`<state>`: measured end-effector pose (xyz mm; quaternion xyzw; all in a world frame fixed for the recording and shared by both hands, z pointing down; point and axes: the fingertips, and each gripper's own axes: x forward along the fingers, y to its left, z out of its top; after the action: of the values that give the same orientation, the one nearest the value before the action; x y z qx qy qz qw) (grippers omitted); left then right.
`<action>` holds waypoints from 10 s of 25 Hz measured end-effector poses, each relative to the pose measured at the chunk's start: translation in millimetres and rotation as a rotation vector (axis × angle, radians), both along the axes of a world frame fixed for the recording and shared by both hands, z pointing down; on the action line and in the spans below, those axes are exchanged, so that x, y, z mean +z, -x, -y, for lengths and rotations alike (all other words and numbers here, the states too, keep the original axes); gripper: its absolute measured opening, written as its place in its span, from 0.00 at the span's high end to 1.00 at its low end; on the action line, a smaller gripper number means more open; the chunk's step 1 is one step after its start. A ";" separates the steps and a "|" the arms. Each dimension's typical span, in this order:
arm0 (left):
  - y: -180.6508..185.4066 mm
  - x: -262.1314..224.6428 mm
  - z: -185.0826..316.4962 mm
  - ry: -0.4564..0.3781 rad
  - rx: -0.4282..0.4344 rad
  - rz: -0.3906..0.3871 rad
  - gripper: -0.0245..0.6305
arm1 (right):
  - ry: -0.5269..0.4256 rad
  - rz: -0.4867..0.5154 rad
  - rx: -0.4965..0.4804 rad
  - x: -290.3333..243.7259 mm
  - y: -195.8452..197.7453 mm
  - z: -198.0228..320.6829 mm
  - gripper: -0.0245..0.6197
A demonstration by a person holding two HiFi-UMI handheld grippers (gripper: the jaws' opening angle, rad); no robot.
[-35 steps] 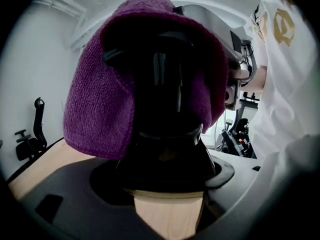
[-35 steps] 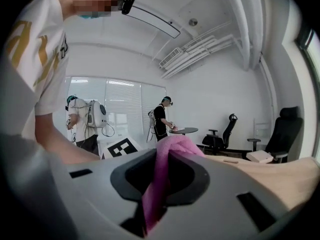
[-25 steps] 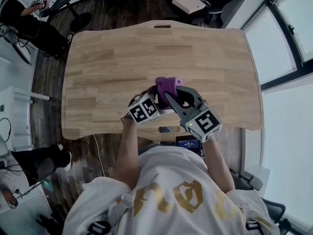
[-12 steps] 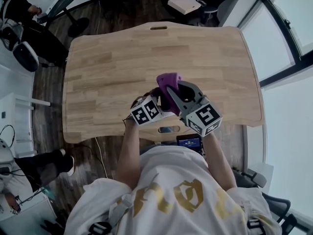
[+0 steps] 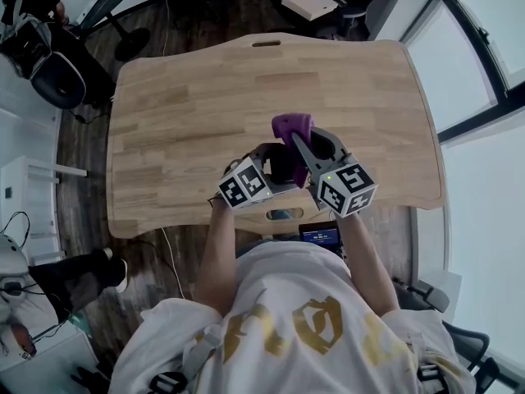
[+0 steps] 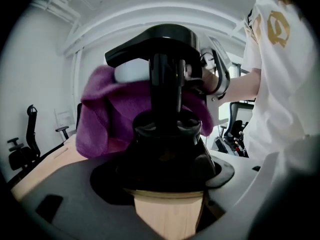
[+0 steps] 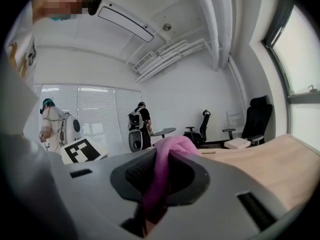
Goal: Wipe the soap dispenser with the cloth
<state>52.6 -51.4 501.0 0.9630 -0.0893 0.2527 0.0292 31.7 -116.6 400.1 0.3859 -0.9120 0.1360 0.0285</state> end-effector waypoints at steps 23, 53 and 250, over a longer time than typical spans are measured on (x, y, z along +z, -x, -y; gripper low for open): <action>24.6 1.1 21.6 0.054 -0.104 -0.039 0.40 | 0.044 0.047 -0.298 10.5 30.9 -39.3 0.88; 34.1 2.1 38.2 0.076 -0.163 -0.073 0.40 | 0.145 -0.042 -0.646 38.4 56.2 -84.0 0.88; 89.4 -61.2 74.3 0.171 -0.245 -0.514 0.41 | 0.173 0.382 -0.219 42.5 7.9 -4.6 0.88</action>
<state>-36.8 -125.7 439.8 0.9715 -0.1731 0.0019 0.1620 23.8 -112.0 442.7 0.2479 -0.9222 0.2804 -0.0970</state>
